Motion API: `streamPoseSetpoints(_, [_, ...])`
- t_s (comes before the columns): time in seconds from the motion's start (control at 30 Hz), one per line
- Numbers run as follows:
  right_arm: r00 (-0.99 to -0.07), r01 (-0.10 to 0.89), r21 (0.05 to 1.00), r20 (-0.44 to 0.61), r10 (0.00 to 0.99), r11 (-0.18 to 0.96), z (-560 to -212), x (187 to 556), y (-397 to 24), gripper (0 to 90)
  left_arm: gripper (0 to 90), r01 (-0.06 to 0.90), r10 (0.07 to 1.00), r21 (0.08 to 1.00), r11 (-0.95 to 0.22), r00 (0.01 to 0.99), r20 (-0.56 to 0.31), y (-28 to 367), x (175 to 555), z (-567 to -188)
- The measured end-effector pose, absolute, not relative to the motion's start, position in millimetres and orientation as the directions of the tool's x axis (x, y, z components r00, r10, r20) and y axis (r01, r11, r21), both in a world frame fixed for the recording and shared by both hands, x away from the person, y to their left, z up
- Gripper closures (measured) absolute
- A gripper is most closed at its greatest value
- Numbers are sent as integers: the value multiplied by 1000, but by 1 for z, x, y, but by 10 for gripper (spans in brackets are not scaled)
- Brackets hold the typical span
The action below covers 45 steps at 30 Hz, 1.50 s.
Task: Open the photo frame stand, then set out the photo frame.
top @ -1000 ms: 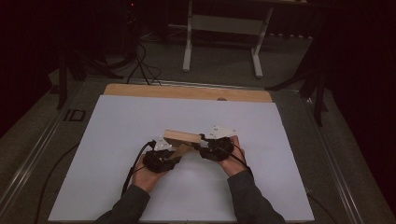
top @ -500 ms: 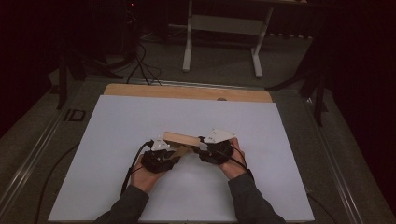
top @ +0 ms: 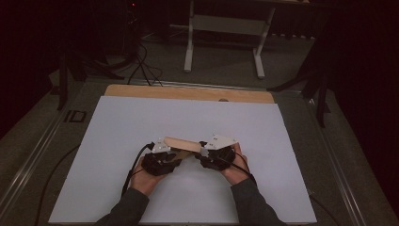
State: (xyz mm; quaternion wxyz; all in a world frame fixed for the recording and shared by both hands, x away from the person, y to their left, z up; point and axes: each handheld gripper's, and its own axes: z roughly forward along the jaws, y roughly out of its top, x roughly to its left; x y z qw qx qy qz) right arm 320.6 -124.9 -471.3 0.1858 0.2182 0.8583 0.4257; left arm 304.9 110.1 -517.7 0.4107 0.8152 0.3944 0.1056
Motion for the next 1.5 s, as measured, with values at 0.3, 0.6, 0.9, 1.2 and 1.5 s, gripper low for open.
streamPoseSetpoints(0.3, [-837,219,819,-121,533,530,-471,320,-127,527,619,553,735,761,-340,661,-152,113,302,-515])
streamPoseSetpoints(0.6, [-834,223,822,-117,539,524,-471,321,-128,505,613,548,736,762,-345,662,-143,113,301,-514])
streamPoseSetpoints(0.9, [-829,232,823,-112,549,518,-471,321,-130,462,608,547,739,763,-344,659,-140,114,300,-513])
streamPoseSetpoints(1.2, [-826,236,823,-109,552,516,-471,321,-134,443,601,549,739,762,-343,658,-142,115,300,-512])
streamPoseSetpoints(1.5, [-841,242,826,-82,535,508,-470,321,-140,428,600,549,746,767,-332,650,-143,121,298,-510])
